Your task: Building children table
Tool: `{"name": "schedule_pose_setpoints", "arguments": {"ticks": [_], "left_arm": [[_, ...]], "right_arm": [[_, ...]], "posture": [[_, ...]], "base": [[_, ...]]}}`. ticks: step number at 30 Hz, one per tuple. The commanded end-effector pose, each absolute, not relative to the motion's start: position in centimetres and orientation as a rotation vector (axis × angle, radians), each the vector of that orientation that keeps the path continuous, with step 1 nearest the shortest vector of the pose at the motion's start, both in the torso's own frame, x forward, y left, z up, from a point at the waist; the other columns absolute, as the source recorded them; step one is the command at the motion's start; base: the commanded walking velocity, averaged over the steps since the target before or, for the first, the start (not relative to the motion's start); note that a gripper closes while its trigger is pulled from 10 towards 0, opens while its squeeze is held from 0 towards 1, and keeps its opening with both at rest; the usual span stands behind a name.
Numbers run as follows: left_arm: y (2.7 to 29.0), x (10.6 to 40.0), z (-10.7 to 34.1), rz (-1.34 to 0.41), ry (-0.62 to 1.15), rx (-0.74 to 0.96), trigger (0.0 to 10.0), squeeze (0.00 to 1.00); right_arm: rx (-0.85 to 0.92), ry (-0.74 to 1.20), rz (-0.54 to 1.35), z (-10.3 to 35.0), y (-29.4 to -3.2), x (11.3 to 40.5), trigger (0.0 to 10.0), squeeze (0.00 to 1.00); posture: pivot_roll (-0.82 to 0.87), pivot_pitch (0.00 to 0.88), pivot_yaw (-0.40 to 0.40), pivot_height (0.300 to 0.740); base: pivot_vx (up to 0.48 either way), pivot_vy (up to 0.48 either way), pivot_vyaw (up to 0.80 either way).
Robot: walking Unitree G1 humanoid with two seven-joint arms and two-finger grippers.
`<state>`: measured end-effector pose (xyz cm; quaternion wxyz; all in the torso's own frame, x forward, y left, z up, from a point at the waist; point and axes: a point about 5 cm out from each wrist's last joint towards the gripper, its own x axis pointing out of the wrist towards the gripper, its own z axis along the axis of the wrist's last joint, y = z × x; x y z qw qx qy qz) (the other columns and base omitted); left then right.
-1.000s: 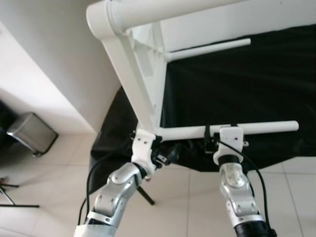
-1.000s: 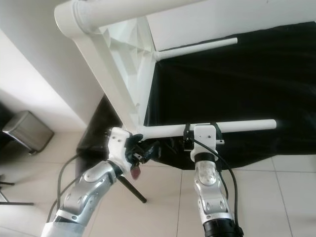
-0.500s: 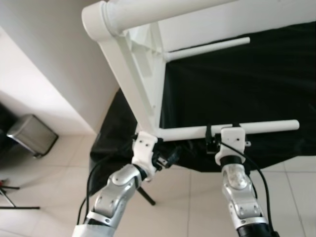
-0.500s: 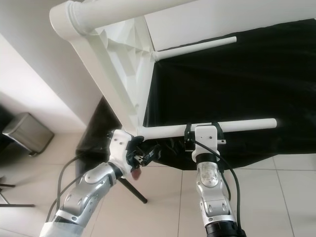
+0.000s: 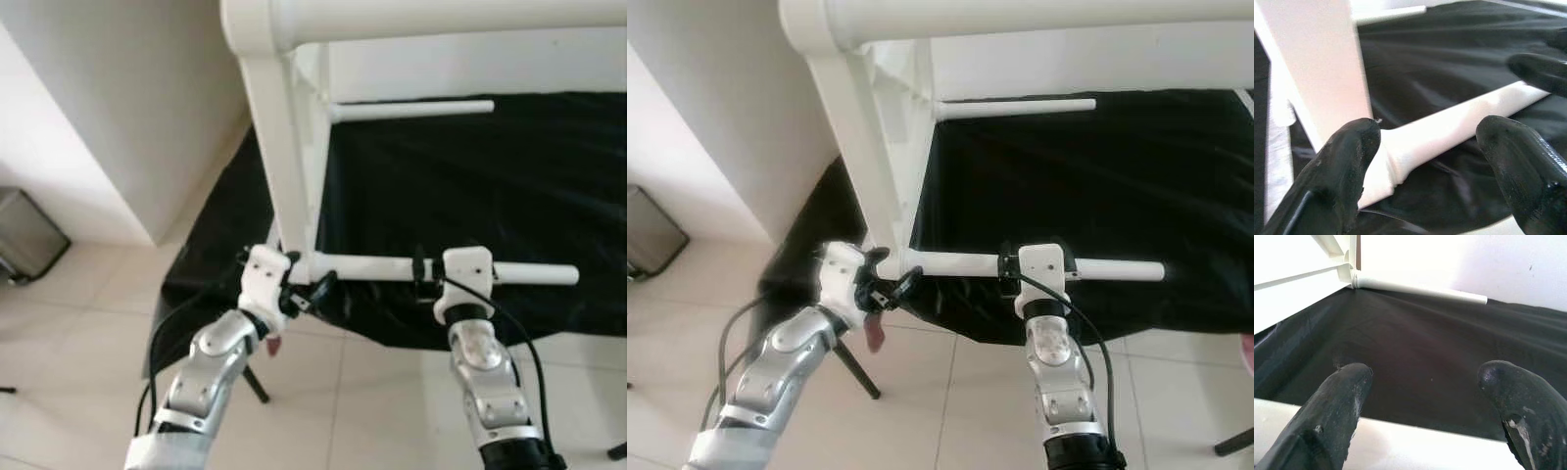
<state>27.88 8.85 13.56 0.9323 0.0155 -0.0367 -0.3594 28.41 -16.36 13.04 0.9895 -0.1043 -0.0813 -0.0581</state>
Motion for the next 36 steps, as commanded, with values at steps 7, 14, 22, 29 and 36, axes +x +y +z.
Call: {"name": "schedule_pose_setpoints", "arguments": {"ticks": [7, 14, 22, 29, 36], "left_arm": [[8.5, 28.8, 14.6, -0.666, -0.123, 0.045, 10.0, 0.00], [9.9, 29.6, 14.4, -0.604, -0.121, -0.013, 10.0, 0.00], [10.8, 29.2, 13.5, -0.464, -0.098, -0.146, 10.0, 0.00], [11.4, 29.2, 12.6, -0.439, -0.050, -0.100, 10.0, 0.00], [11.7, 29.4, 12.4, -0.456, -0.036, -0.091, 10.0, 0.00]], "right_arm": [[-0.202, -0.183, -0.108, 13.9, -16.3, 29.2, 10.0, 0.00], [-0.202, -0.187, -0.099, 13.7, -15.8, 29.0, 10.0, 0.00], [-0.123, -0.191, -0.033, 13.3, -14.4, 29.2, 10.0, 0.00], [-0.126, -0.171, -0.041, 12.6, -14.8, 29.1, 10.0, 0.00], [-0.121, -0.155, -0.093, 12.2, -15.8, 28.5, 10.0, 0.00]], "posture": [[0.02, 0.000, 0.004, 0.740], [0.01, 0.000, 0.008, 0.740], [0.03, 0.000, 0.003, 0.740], [0.01, 0.000, 0.026, 0.740], [0.00, 0.000, 0.040, 0.740]], "base": [[0.000, 0.000, 0.00], [0.000, 0.000, 0.00], [0.000, 0.000, 0.00], [0.000, 0.000, 0.00], [0.000, 0.000, 0.00]]}}
